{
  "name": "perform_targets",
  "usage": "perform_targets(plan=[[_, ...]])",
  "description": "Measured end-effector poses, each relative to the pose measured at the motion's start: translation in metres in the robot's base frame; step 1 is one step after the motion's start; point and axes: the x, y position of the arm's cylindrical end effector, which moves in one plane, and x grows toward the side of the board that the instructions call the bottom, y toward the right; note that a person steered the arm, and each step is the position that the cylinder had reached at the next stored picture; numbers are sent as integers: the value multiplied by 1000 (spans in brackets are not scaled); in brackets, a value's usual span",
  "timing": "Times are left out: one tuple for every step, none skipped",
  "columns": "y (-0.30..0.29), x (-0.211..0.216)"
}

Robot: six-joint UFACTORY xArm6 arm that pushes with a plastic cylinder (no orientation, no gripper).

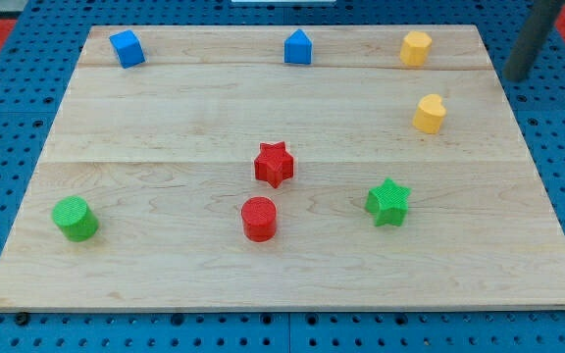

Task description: Push the green circle right a bit

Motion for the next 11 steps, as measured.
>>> perform_targets(plan=[[-7, 62], [-35, 127], [-95, 190], [-158, 250], [-272, 290], [-394, 293], [-517, 290], [-568, 254], [-582, 207], [-559, 205], [-556, 216]])
